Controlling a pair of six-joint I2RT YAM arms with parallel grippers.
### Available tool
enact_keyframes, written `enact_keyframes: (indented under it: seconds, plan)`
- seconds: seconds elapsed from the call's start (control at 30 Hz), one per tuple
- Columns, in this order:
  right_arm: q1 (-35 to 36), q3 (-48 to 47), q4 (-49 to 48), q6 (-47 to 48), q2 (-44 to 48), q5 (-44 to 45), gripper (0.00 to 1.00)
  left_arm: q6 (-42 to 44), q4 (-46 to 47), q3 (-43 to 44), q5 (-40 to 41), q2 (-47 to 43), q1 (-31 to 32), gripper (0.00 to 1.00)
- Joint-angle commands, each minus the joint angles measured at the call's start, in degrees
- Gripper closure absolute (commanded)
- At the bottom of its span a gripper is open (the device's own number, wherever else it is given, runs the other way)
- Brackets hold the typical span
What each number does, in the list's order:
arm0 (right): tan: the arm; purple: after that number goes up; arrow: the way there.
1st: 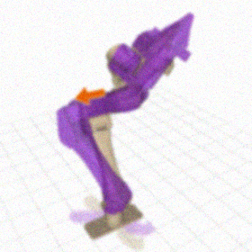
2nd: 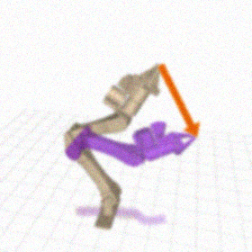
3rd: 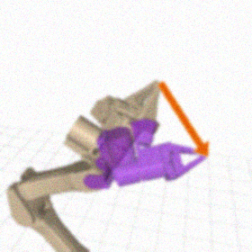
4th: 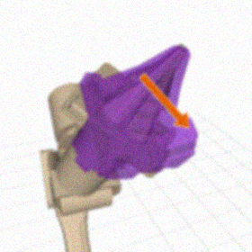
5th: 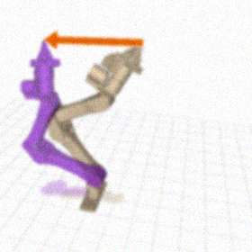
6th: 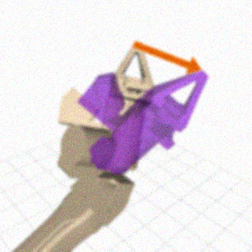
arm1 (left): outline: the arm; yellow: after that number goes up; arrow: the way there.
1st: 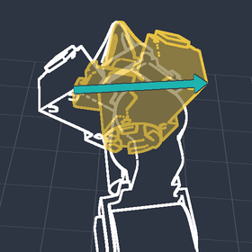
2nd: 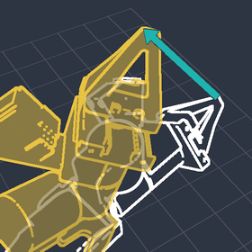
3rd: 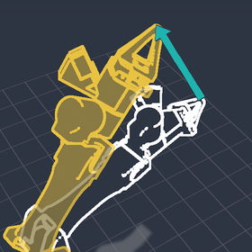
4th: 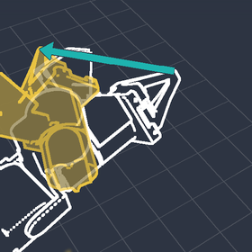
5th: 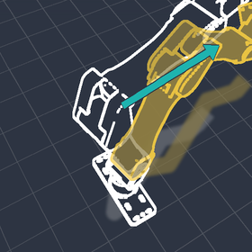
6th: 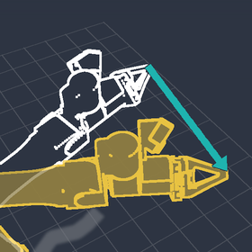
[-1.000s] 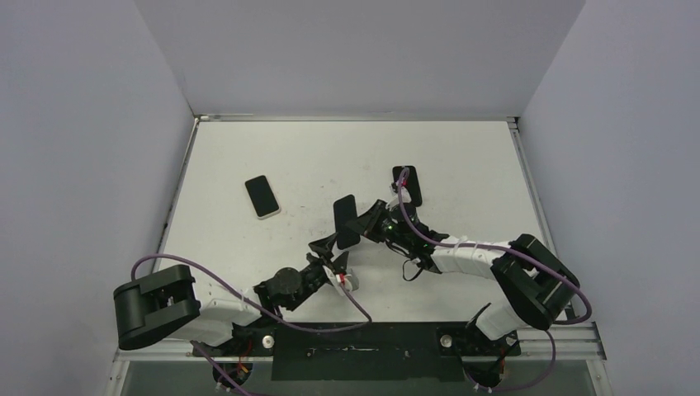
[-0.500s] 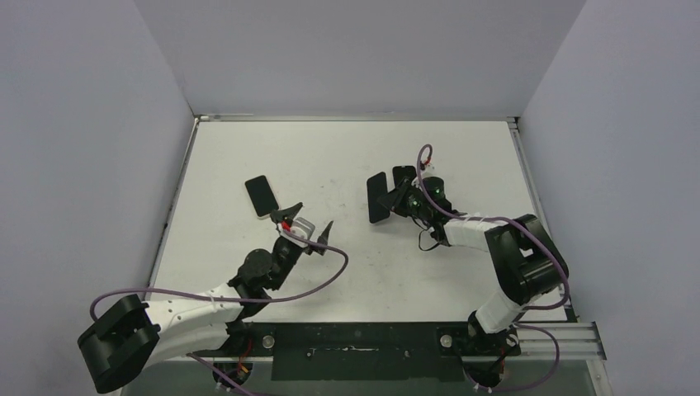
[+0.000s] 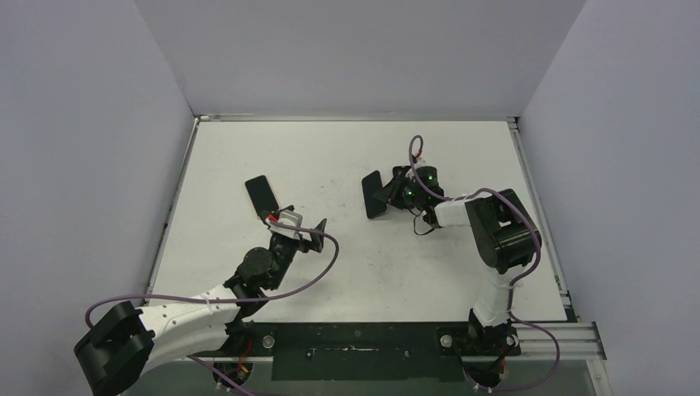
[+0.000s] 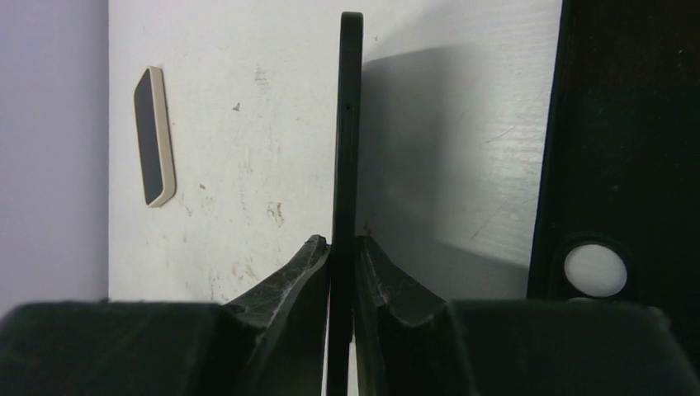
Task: Take the phone out of the phone case
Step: Place the phone at the center of the board.
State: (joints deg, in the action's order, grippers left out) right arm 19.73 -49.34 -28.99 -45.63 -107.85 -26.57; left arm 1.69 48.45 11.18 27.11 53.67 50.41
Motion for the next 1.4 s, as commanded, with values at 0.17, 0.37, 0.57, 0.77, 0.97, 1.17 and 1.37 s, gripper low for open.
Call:
enact_keyframes:
  seconds: [0.17,0.37,0.57,0.77,0.97,1.17,1.37]
  plan:
    - [-1.0,-4.3,-0.2,4.0,-2.4,1.4,0.59,-1.4,2.6,-0.4,3.3,-2.1,-0.6,0.11]
    - [-0.7,-5.4,5.8,9.5,-1.5,5.3,0.33,-1.4,3.3,-1.0,4.2,-2.7,-0.6,0.11]
    - [4.2,-9.2,16.7,19.5,1.4,15.0,0.19,-1.4,3.6,-1.2,4.4,-2.9,-0.6,0.11]
    - [9.9,-12.5,24.0,26.5,2.1,26.1,0.15,-1.4,3.8,-1.5,4.7,-3.2,-0.7,0.11]
    - [13.5,-15.0,28.7,28.3,0.8,34.8,0.15,-1.4,3.8,-1.6,4.6,-3.3,-0.8,0.11]
    - [16.0,-16.7,31.9,28.4,-1.5,39.2,0.14,-3.0,3.8,-1.5,4.4,-3.3,-0.9,0.11]
    - [16.3,-18.7,32.7,27.3,-3.8,39.7,0.15,-3.1,3.4,-1.3,4.6,-3.0,-1.0,0.11]
